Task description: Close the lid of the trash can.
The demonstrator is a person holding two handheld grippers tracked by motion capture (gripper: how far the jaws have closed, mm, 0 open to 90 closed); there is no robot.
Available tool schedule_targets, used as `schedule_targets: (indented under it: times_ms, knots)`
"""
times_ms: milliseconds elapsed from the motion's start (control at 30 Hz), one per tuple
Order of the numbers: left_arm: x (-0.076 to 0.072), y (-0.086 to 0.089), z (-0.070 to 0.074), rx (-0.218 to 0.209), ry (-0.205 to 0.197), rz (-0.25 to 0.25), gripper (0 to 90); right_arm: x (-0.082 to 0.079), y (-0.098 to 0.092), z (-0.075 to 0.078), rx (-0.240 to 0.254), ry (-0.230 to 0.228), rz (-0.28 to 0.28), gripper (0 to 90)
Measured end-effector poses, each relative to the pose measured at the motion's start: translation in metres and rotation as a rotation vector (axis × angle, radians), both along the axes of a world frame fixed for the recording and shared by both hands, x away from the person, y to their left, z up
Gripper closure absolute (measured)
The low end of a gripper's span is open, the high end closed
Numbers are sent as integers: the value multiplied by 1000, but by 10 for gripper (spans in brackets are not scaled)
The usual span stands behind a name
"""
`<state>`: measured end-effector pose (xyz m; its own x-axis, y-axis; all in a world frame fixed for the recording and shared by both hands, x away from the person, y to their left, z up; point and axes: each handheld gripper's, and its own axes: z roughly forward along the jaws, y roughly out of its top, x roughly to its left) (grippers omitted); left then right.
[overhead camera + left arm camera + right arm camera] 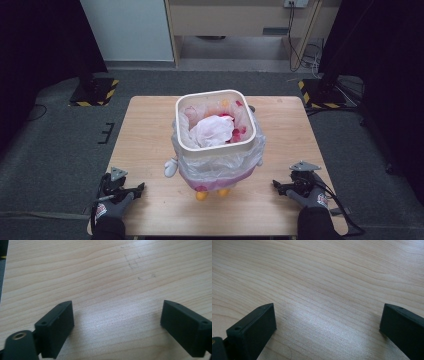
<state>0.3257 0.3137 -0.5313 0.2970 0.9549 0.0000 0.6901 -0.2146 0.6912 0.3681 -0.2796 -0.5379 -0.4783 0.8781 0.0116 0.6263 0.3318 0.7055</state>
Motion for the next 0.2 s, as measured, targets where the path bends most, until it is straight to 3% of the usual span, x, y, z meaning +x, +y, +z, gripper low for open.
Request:
schedule_targets:
  times_ms: [200]
  knots:
    - [4, -1, -4, -7, -17, 7, 17, 0, 0, 0, -2, -2, 1, 7]
